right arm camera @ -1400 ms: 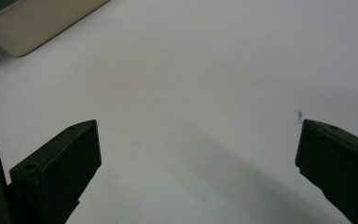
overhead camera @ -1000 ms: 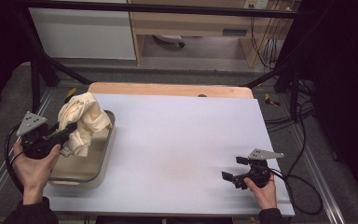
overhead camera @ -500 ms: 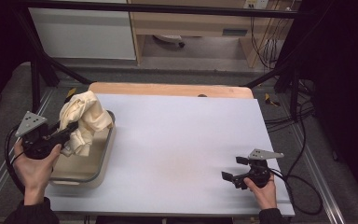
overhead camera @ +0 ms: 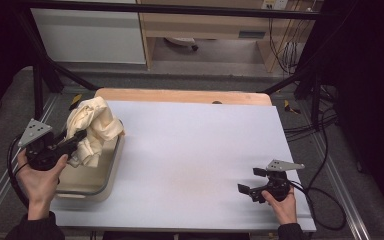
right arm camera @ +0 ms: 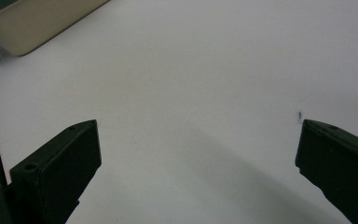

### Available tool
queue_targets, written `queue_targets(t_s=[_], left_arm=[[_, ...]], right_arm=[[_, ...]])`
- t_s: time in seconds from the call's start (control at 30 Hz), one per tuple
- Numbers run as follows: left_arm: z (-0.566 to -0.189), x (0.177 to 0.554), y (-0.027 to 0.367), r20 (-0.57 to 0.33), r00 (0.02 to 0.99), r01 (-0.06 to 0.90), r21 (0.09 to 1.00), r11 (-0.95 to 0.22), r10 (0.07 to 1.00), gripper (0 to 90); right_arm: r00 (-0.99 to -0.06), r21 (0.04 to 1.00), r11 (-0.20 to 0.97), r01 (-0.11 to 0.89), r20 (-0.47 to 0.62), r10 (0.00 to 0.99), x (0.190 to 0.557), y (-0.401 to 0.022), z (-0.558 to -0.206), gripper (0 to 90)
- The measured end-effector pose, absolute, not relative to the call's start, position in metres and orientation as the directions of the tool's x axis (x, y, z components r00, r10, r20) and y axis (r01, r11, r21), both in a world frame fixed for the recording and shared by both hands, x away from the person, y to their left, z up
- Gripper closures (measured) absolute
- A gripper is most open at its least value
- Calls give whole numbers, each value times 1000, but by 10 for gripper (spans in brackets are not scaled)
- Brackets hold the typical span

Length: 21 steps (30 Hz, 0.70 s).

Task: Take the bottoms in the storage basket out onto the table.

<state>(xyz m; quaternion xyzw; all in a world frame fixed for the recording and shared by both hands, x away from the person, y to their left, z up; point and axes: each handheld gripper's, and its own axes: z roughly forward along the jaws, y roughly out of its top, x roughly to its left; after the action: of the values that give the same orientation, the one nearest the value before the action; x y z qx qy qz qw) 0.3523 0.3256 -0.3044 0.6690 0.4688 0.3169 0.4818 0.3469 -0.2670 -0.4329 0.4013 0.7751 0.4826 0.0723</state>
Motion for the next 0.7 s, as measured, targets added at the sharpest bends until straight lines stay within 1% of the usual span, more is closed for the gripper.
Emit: queue_targets(t_s=[0.7], left_arm=[[-298,350,311,-24,395,294,950,-102,918,658]], right_arm=[[-666,805,213,554,274,694,347,-267,-433,5]])
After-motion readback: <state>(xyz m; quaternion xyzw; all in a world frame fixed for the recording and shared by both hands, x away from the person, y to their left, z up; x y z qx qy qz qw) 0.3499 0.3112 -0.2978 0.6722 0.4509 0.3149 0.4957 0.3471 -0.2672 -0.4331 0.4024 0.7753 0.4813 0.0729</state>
